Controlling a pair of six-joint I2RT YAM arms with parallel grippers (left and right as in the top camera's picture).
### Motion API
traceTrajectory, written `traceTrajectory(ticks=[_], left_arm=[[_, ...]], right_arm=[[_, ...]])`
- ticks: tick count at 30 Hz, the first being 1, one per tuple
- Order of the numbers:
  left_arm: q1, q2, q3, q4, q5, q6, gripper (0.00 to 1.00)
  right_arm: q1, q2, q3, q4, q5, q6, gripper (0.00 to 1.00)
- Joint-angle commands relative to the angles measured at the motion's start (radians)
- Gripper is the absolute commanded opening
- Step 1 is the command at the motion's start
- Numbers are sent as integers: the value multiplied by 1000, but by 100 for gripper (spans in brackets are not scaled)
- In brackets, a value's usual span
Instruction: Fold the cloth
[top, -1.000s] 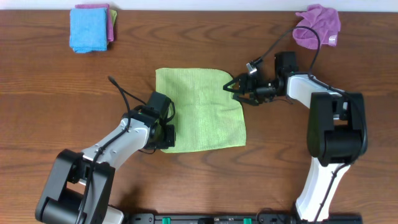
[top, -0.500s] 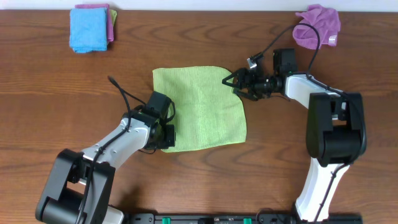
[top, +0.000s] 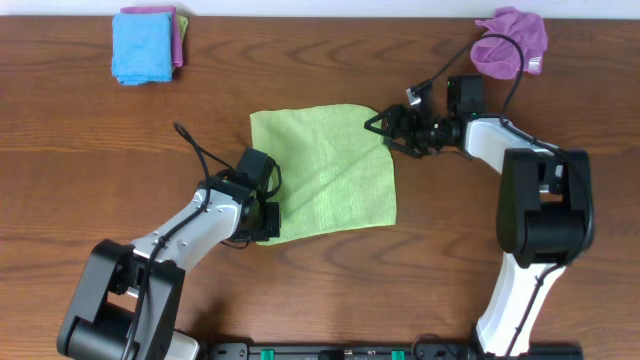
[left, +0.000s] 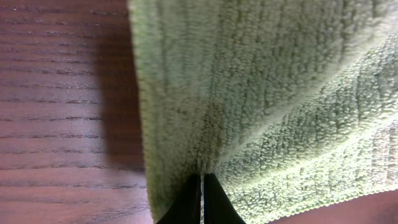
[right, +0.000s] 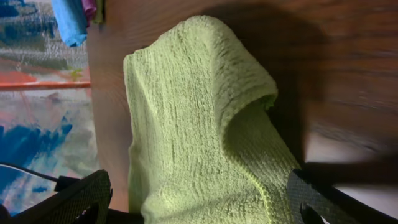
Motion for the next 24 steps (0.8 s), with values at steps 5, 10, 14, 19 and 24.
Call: traceTrajectory(ticks=[5, 10, 14, 19, 24], left_arm=[[1, 34, -36, -41, -74, -4, 6], [1, 34, -36, -82, -120, -3, 5], [1, 34, -36, -74, -119, -4, 6], [1, 34, -36, -72, -119, -4, 6], [1, 34, -36, -58, -115, -5, 6]], right_arm=[[0, 14, -10, -57, 140, -72, 93], [-35, 14, -10, -98, 154, -102, 96], [-55, 14, -10, -131, 142, -127, 99], [-73, 14, -9, -126, 33, -127, 99], [-100, 14, 2, -100, -154, -121, 90]])
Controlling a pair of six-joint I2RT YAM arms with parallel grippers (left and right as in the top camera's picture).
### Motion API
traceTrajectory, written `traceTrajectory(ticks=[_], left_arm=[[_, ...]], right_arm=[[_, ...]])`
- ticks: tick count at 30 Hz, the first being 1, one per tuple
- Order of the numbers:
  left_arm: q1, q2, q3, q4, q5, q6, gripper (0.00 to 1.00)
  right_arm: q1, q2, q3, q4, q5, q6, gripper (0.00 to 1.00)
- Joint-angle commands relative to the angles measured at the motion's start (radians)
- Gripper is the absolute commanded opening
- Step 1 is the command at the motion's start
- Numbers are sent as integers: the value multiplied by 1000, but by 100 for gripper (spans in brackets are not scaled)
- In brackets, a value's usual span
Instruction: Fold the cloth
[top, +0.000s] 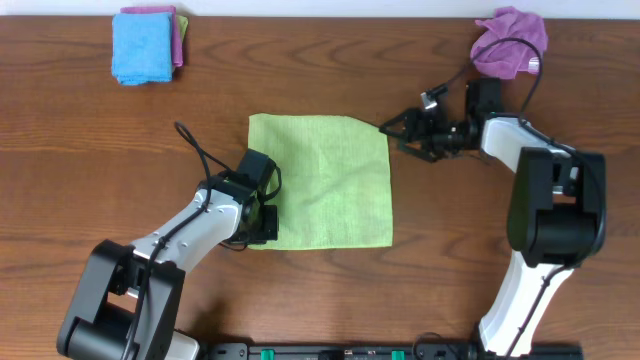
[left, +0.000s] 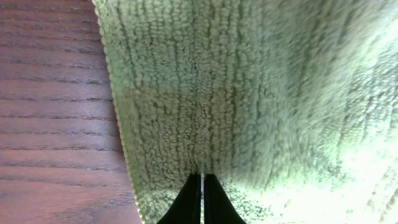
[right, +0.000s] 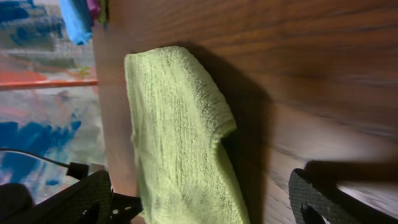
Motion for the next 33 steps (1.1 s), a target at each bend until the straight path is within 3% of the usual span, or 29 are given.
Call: traceTrajectory(ticks=[1, 6, 11, 20, 33], left_arm=[[5, 34, -39, -10, -77, -6, 6], [5, 34, -39, 5, -68, -8, 5], [5, 34, -39, 16, -55, -12, 6], [5, 34, -39, 15, -51, -16, 6], [5, 34, -39, 10, -51, -15, 6]], right_arm=[[-21, 15, 3, 4, -113, -14, 90], [-8, 13, 15, -15, -87, -21, 89], [53, 14, 15, -119, 89, -76, 97], [140, 24, 15, -63, 180, -50, 99], [146, 146, 15, 401, -2, 272, 99]])
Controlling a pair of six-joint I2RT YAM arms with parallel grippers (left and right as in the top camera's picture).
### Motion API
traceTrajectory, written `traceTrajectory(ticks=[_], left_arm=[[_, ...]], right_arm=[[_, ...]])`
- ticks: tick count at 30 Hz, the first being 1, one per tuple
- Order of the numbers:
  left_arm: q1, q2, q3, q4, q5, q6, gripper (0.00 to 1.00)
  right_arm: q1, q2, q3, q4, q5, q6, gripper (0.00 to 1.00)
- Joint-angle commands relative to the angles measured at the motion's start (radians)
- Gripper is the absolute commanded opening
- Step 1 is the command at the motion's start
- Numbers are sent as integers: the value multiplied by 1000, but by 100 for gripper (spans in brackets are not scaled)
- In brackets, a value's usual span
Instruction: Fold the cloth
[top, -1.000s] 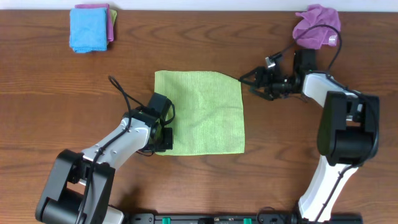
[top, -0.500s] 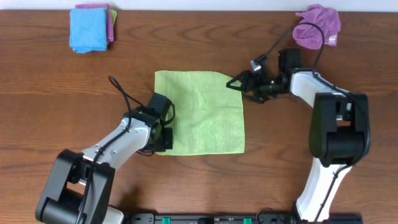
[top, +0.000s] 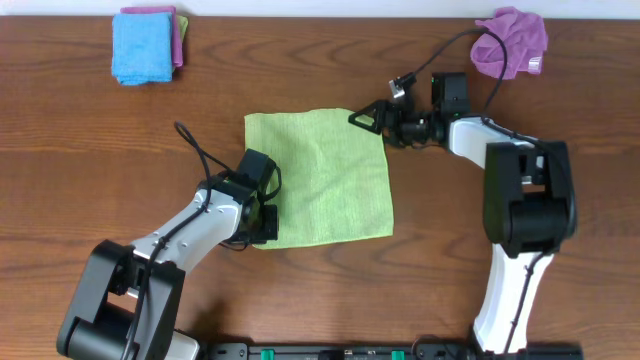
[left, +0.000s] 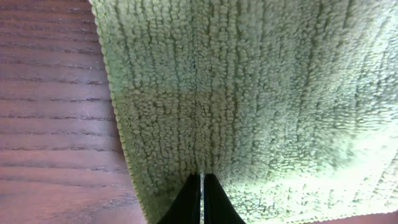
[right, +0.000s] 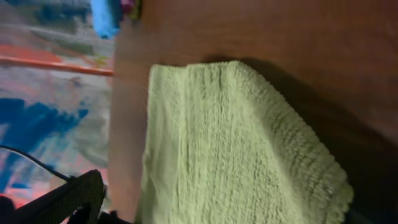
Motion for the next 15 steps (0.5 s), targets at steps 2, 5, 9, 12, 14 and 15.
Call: traceTrajectory(ticks=[2, 5, 9, 12, 14, 15], left_arm=[[5, 34, -39, -1, -53, -11, 6], [5, 34, -39, -1, -53, -11, 6], [5, 34, -39, -1, -53, -11, 6], [5, 34, -39, 0, -53, -8, 6], [5, 34, -39, -1, -53, -8, 6], [5, 34, -39, -1, -53, -8, 6]], right_arm=[[2, 53, -13, 139, 24, 155, 99], [1, 53, -13, 271, 25, 223, 99], [1, 53, -13, 396, 32, 275, 99], [0, 53, -13, 428, 32, 278, 99], [-8, 53, -8, 436, 27, 277, 98], [-14, 53, -2, 442, 22, 277, 96]])
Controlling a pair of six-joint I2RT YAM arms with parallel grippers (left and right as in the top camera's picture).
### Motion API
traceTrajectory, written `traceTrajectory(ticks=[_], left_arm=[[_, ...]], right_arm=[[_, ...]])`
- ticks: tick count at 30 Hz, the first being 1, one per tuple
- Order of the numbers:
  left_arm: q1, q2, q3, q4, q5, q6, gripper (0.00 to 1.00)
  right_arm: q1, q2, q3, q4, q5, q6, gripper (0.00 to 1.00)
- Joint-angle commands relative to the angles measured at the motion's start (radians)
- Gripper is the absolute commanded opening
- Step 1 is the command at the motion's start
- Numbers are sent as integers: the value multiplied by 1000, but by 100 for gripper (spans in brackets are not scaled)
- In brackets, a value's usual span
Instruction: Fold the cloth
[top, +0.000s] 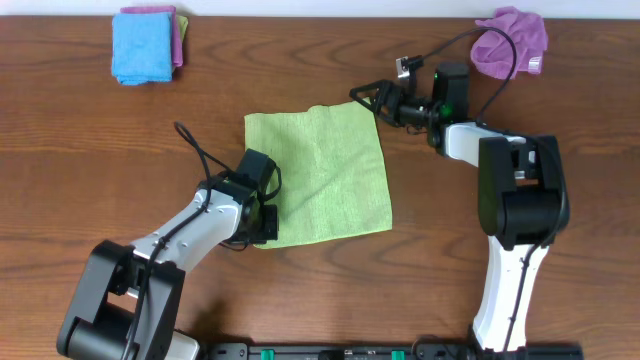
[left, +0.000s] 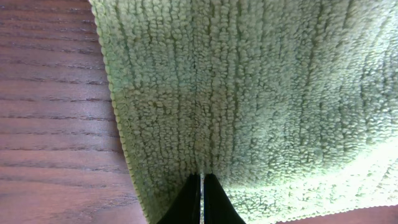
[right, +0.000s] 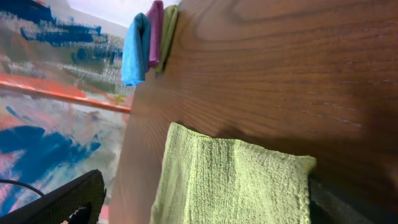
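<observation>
The light green cloth lies spread flat in the middle of the table. My left gripper is shut on its near left corner; in the left wrist view the two black fingers pinch the cloth at its edge. My right gripper stands wide open at the cloth's far right corner. In the right wrist view that corner of the cloth lies on the wood between the spread fingers of the right gripper, and I cannot tell whether they touch it.
A folded blue cloth on a pink one sits at the far left corner, also seen as a stack of folded cloths. A crumpled purple cloth lies at the far right. Bare brown wooden table surrounds the green cloth.
My right gripper has moved a little toward the far edge and tilted, still open at the cloth's far right corner, which now shows flat. The left gripper has not moved.
First the cloth's far right corner stood humped up between my open right fingers. Then the cloth lay flat and the right gripper was off to its right. It then returned to that corner and stays there. The left gripper held the near left corner throughout.
</observation>
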Motion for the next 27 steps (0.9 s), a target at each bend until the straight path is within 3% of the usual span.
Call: traceTrajectory(ticks=[1, 8, 18, 25, 27], left_arm=[[5, 34, -39, -1, -53, -8, 5], [5, 34, -39, -1, -53, -7, 5], [5, 34, -39, -2, -53, 8, 6], [5, 34, -39, -2, -53, 8, 6], [5, 34, -39, -1, -53, 7, 6]], right_arm=[[-20, 6, 19, 18, -18, 17, 95], [-122, 6, 258, -37, -197, 18, 86], [-168, 6, 748, -431, -294, -13, 94], [-143, 5, 921, -666, -261, -122, 99], [-139, 3, 958, -893, -149, -276, 99]])
